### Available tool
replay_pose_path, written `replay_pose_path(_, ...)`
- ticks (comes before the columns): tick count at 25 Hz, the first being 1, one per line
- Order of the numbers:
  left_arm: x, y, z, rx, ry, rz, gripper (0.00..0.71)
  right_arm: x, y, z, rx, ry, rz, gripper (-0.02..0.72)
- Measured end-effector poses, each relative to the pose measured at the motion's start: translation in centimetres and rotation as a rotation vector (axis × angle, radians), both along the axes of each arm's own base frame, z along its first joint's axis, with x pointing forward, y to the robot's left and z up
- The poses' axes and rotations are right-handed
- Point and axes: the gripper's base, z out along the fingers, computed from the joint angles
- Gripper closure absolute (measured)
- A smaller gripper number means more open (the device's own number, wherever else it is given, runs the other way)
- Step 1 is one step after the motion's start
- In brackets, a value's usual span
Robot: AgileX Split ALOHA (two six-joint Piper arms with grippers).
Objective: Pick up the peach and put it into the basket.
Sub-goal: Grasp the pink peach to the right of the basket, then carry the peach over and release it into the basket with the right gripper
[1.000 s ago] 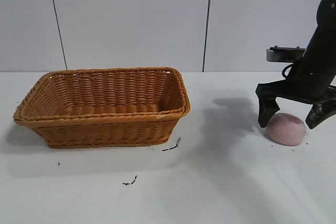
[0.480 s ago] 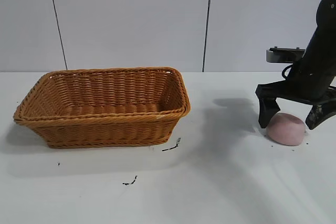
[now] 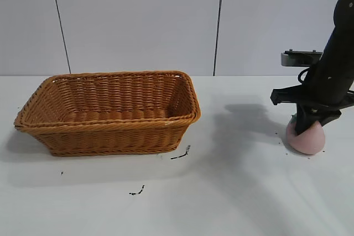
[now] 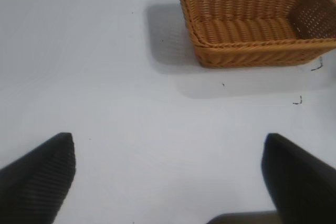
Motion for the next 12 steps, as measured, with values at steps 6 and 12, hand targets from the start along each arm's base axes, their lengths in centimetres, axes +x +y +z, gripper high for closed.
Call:
replay_pose_path(6,0.0,0.0,0.0,0.0,0.0,0.0,0.017,1.1,0.1,2.6,0.002,0.058,0.015,0.713)
replay_pose_path(12,0.0,0.0,0.0,0.0,0.0,0.0,0.017,3.4,0.4,8.7,0.023,0.056,0.03,0.713)
